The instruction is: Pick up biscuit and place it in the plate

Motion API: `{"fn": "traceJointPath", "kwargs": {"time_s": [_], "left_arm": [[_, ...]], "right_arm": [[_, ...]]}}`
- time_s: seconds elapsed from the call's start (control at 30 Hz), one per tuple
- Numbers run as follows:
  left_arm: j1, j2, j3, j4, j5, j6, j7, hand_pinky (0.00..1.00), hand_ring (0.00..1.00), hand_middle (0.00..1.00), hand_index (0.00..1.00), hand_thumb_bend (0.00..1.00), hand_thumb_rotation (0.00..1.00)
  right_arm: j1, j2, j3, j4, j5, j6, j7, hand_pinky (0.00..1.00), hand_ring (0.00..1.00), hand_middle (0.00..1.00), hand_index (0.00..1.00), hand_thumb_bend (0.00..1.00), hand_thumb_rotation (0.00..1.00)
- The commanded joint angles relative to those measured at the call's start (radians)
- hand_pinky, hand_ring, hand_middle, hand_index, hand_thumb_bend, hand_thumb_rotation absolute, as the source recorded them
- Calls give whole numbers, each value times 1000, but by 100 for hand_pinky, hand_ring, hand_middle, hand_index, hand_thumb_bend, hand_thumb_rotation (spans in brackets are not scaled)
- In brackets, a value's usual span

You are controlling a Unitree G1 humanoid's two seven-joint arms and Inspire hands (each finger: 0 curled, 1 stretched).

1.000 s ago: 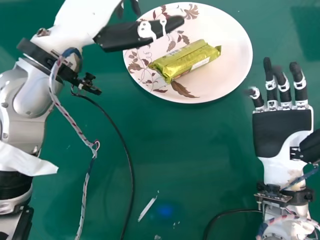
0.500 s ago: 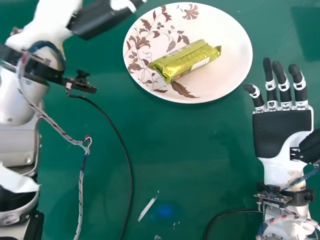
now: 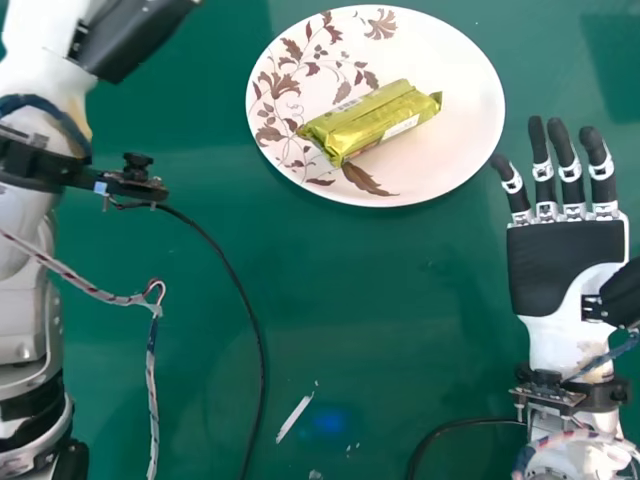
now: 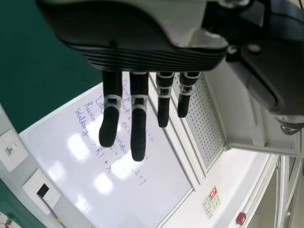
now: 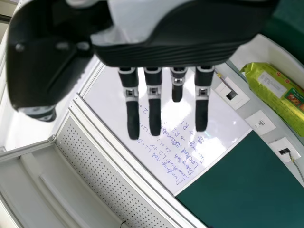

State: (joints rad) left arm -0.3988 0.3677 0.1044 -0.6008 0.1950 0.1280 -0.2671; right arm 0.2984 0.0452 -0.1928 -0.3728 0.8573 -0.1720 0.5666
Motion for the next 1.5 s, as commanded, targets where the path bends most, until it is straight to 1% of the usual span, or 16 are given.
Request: {"fn": "traceJointPath", "kwargs": {"time_s": [0.0, 0.13, 0.23, 0.3, 0.37, 0.53, 0.6, 0.67, 0.77, 0.83, 0.97, 1.03, 1.07, 1.23, 1.33, 1.47], "left_arm": [[31, 16, 26, -46, -3, 3, 2, 23, 41, 88, 95, 100, 85], [60, 5, 48, -85, -25, -5, 12, 24, 41, 88, 95, 100, 83], [83, -8, 58, -115, -44, 9, 20, 23, 41, 88, 94, 100, 83], [98, -8, 56, -133, -48, 13, 15, 24, 42, 89, 94, 100, 83], [110, -8, 58, -136, -84, 11, 0, 24, 42, 89, 94, 100, 82], [141, -43, 73, -147, -198, 32, 9, 24, 42, 88, 95, 100, 83], [157, -54, 67, -150, -187, 31, 32, 24, 42, 90, 96, 100, 82], [170, -76, 54, -151, -153, 35, 68, 24, 42, 91, 95, 100, 81], [180, -87, 44, -139, -142, 24, 86, 24, 42, 93, 96, 100, 82], [187, -98, 40, -130, -147, 16, 91, 24, 42, 93, 96, 100, 82], [203, -139, 37, -115, -192, 11, 101, 24, 43, 93, 96, 100, 81], [212, -151, 36, -98, -206, 3, 101, 26, 45, 92, 95, 100, 81], [215, -154, 34, -91, -207, 1, 101, 29, 51, 92, 96, 100, 81], [235, -180, 26, -54, -226, -1, 109, 38, 65, 91, 93, 100, 79], [244, -206, 27, -28, -259, -9, 112, 42, 68, 91, 92, 100, 78], [253, -230, 25, 0, -292, -25, 114, 42, 69, 91, 93, 100, 79]], "right_arm": [[12, 1, -10, 18, -3, 1, 4, 69, 77, 78, 72, 83, 18], [9, 0, -13, 19, 0, 4, 2, 60, 72, 75, 72, 81, 14], [8, -2, -16, 18, 5, 8, 1, 55, 70, 73, 72, 82, 17], [8, -5, -19, 17, 9, 11, 4, 55, 69, 73, 72, 83, 10], [7, -4, -20, 16, 8, 13, 1, 55, 70, 74, 74, 85, 4], [4, -9, -24, 9, 8, 19, -1, 54, 70, 77, 76, 82, 4], [2, -10, -28, 9, 7, 20, -4, 53, 69, 77, 77, 80, 8], [-1, -11, -31, 10, -3, 16, -8, 53, 67, 75, 76, 83, 12], [-6, -17, -38, 17, -11, 15, -2, 54, 68, 76, 76, 82, 18], [-11, -20, -42, 24, -15, 14, 1, 54, 68, 77, 77, 81, 18], [-19, -22, -48, 32, -19, 16, -5, 61, 72, 78, 77, 80, 17], [-20, -28, -51, 31, -11, 24, -2, 63, 73, 79, 77, 80, 16], [-21, -32, -53, 33, -5, 29, 3, 64, 75, 79, 78, 82, 20], [-23, -45, -64, 31, 17, 50, 8, 67, 77, 80, 78, 87, 29], [-29, -46, -70, 29, 20, 60, -3, 68, 77, 81, 78, 87, 32], [-42, -55, -80, 37, 8, 61, 0, 68, 79, 82, 78, 87, 35]]}}
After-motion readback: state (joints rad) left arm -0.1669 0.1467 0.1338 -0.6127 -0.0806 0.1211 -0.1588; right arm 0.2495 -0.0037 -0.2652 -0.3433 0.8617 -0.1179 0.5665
